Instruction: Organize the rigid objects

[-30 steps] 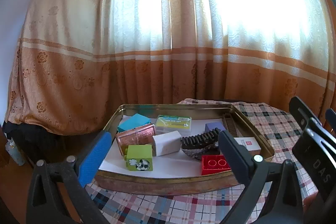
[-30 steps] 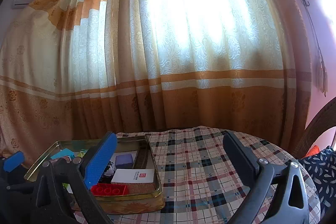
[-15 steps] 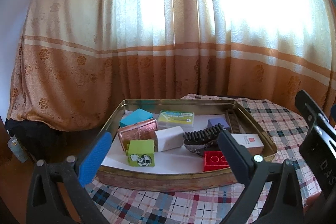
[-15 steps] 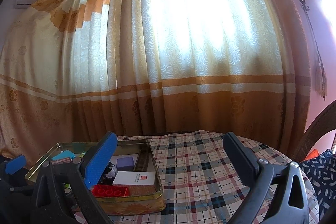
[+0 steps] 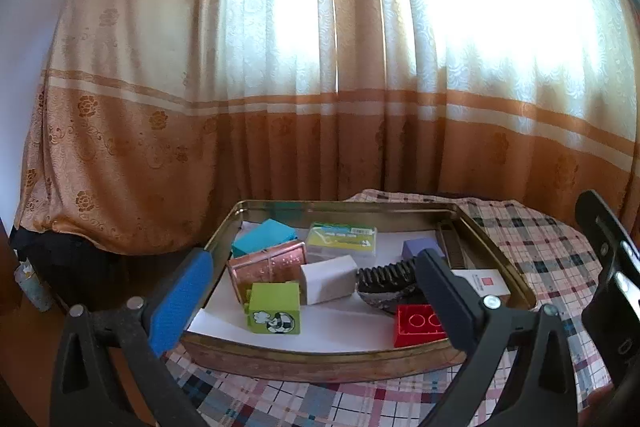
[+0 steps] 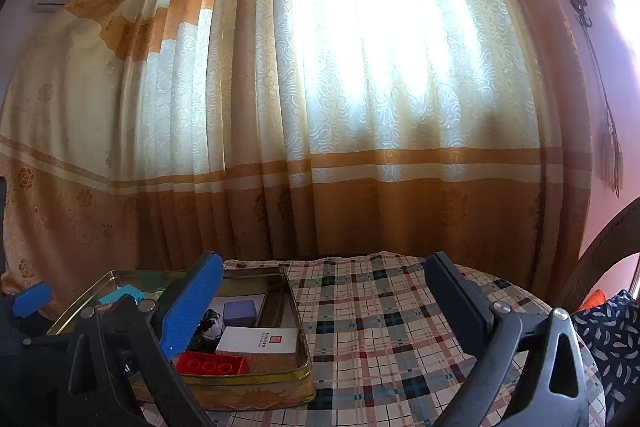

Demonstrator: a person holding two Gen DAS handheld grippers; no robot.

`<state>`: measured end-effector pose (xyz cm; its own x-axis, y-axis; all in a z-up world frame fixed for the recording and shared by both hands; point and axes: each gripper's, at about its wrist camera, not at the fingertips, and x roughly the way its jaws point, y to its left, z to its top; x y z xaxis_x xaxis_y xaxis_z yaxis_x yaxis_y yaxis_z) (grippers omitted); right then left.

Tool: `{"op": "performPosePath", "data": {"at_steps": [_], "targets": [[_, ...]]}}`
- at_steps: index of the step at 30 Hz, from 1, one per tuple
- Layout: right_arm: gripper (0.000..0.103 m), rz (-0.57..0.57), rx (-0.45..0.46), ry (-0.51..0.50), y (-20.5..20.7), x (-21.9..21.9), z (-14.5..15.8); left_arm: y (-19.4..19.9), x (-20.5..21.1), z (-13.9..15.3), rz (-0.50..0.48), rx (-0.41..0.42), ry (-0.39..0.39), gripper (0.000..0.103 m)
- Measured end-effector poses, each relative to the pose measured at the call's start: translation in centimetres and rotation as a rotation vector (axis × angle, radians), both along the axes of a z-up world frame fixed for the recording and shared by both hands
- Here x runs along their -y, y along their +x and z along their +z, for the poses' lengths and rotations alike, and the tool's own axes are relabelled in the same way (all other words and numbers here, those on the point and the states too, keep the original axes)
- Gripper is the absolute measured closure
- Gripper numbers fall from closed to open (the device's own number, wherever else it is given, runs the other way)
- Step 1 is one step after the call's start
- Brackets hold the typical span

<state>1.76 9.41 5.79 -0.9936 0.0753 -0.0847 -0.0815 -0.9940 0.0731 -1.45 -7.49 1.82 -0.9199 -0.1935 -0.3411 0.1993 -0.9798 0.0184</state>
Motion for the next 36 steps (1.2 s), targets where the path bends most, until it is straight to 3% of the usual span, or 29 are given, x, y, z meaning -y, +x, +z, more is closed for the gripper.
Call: {"op": "performPosePath", "data": {"at_steps": [20, 36], "targets": [[0.001, -0.007, 0.003, -0.001, -0.09, 0.01, -0.06, -0.21, -0.42, -0.11, 0.051, 0.012, -0.046, 0.0], [0.001, -0.012, 0.009, -0.003, -0.18, -0.07, -0.08, -0.35, -0.69, -0.12, 0.037, 0.02, -0.056, 0.0]]}}
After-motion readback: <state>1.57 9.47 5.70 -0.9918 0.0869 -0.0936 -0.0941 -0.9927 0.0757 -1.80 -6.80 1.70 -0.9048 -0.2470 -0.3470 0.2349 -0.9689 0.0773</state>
